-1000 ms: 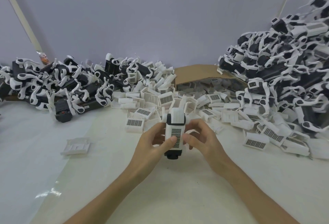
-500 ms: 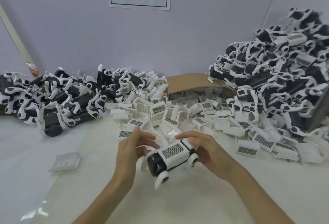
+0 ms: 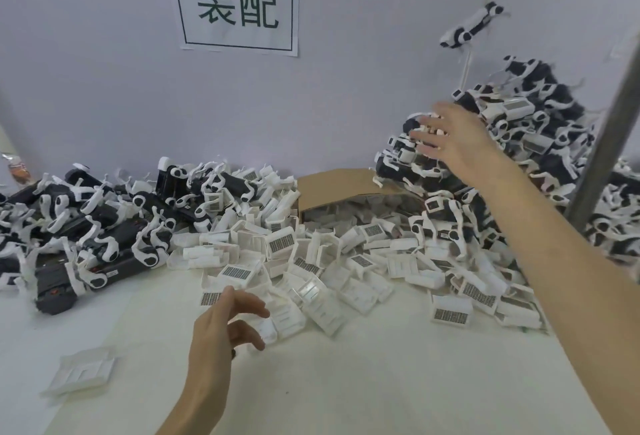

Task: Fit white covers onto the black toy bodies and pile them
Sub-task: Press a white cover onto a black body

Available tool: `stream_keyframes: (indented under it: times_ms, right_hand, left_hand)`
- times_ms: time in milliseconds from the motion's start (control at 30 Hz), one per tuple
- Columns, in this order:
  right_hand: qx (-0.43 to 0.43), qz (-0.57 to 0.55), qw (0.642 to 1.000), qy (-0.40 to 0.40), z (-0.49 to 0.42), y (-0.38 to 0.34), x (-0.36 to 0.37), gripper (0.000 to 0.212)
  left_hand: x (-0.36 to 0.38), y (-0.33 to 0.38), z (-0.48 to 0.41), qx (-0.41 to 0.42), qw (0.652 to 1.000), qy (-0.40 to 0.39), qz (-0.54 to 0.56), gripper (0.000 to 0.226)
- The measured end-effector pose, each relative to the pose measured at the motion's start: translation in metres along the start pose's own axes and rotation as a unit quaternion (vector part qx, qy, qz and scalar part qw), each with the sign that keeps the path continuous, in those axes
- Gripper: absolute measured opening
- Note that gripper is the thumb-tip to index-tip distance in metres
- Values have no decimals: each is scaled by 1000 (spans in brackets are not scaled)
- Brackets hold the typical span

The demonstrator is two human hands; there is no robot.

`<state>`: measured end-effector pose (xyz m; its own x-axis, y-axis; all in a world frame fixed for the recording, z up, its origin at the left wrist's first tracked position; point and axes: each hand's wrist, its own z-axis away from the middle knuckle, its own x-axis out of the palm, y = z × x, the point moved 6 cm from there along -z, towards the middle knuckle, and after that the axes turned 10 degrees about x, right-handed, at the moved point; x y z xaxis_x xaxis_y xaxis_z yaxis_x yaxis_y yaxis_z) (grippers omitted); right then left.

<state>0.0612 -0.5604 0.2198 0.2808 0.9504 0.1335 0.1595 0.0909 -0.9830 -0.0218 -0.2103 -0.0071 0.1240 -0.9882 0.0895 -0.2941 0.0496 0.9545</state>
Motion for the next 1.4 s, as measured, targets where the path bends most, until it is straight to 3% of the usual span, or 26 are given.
stream_keyframes:
  times_ms: [100, 200, 300, 400, 433, 633, 767, 833, 967, 1000, 1100, 1167, 1267, 1333, 1400]
  right_hand:
    - [-30, 161, 986, 11, 25, 63, 15, 37]
    - [-37, 356, 934, 7, 59, 148, 24, 45]
    - [-7, 407, 913, -31, 84, 217, 32, 53]
    - [-33, 549, 832, -70, 91, 247, 39, 57]
    - [-48, 557, 827, -68, 92, 247, 40, 55]
    - [-61, 516, 853, -41, 99, 235, 41, 42]
    - [-52, 468, 881, -39, 101, 230, 39, 45]
    - [-49, 435, 899, -33, 100, 227, 39, 47]
    - [-43, 392, 918, -31, 100, 224, 38, 41]
    - [-43, 381, 923, -29, 101, 224, 38, 40]
    - [-78, 350, 933, -17, 103, 218, 39, 36]
    - [-82, 305, 949, -18, 102, 216, 38, 30]
    - [25, 129, 990, -51, 97, 221, 37, 37]
    - [121, -10, 988, -92, 99, 224, 40, 42]
    - [175, -64, 974, -129, 103, 225, 45, 44]
  left_hand:
    - [-1, -2, -2, 15, 1000, 0, -28, 54]
    - [-4, -5, -1, 16, 999, 13, -36, 49]
    - [-3, -6, -2, 0, 999, 18, -43, 43]
    - [0, -5, 0, -4, 998, 7, -67, 36]
    - [1, -4, 1, -3, 997, 2, -75, 34]
    - [-3, 5, -1, -3, 993, -25, -118, 19]
    - [-21, 16, -26, 44, 972, -47, -226, 16]
    - [-39, 22, -47, 59, 939, -49, -335, 34]
    - [-86, 23, -94, 59, 826, -25, -560, 64]
    - [-100, 19, -107, 35, 822, -14, -568, 65]
    - [-137, 0, -136, -66, 911, 35, -406, 60]
    - [-146, -13, -147, -94, 935, 34, -340, 63]
    - [-149, -24, -154, -77, 904, 40, -420, 58]
    - [-145, -23, -153, -32, 872, 46, -486, 43]
    - [-138, -16, -149, 29, 842, 58, -535, 21]
